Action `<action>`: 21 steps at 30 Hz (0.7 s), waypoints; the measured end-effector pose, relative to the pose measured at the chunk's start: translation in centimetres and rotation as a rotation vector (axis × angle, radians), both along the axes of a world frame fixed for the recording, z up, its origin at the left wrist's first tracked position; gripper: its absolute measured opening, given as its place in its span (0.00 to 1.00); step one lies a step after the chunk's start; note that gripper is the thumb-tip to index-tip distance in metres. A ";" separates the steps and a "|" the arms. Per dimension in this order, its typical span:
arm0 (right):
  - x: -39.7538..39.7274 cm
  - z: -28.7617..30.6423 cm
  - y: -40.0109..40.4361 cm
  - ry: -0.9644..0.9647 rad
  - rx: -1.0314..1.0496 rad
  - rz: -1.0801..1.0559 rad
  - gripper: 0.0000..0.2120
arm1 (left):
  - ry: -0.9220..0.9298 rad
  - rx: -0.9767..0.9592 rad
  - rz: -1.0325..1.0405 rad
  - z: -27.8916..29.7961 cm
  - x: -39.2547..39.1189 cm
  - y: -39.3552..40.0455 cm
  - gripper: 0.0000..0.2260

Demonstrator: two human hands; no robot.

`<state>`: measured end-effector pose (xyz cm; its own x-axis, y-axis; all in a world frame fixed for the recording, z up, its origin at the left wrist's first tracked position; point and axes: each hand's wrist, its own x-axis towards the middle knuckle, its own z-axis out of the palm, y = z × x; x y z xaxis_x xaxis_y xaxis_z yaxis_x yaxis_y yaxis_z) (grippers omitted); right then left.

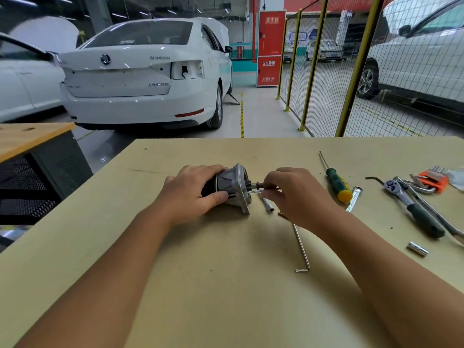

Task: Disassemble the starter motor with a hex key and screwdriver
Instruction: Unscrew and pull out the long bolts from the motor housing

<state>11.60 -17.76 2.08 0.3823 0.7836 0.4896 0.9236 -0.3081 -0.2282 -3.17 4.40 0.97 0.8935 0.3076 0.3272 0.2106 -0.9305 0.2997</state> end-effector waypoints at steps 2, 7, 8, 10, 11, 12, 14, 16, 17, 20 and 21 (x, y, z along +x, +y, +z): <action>0.0 -0.2 0.0 0.071 0.020 0.037 0.05 | -0.012 -0.003 0.029 0.0 -0.1 -0.2 0.33; 0.1 -0.6 0.3 0.102 0.011 0.031 0.09 | -0.008 0.138 0.092 -0.7 0.6 -1.1 0.40; 0.1 -0.6 0.3 0.095 0.002 0.027 0.09 | -0.019 0.151 0.095 -0.7 0.8 -1.1 0.39; 0.0 -0.6 0.2 0.007 -0.009 -0.012 0.09 | -0.020 0.160 0.087 -0.8 0.9 -0.9 0.36; -0.1 -0.6 0.1 -0.059 -0.004 -0.048 0.09 | -0.016 0.161 0.080 -0.9 0.8 -0.9 0.36; -0.3 -0.6 0.1 -0.108 0.009 -0.081 0.09 | -0.017 0.161 0.073 -0.9 0.8 -0.9 0.36; -0.5 -0.4 0.1 -0.126 0.026 -0.114 0.09 | -0.026 0.157 0.059 -0.9 0.8 -0.9 0.36; -0.4 -0.3 0.1 -0.074 0.031 -0.089 0.07 | -0.027 0.151 0.044 -0.9 0.8 -1.0 0.35; -0.3 -0.3 0.1 -0.028 0.034 -0.058 0.07 | -0.025 0.146 0.040 -0.9 0.8 -0.9 0.35; -0.2 -0.5 0.1 0.097 0.062 0.005 0.06 | -0.020 0.136 0.034 -1.0 0.8 -0.7 0.36; -0.2 -0.7 0.2 0.116 0.072 0.006 0.06 | -0.023 0.133 0.031 -1.1 0.8 -0.6 0.35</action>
<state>11.39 -17.60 1.43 0.4346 0.7507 0.4976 0.8917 -0.2812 -0.3546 -2.35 3.82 -0.11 0.8760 0.2877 0.3871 0.2346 -0.9554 0.1792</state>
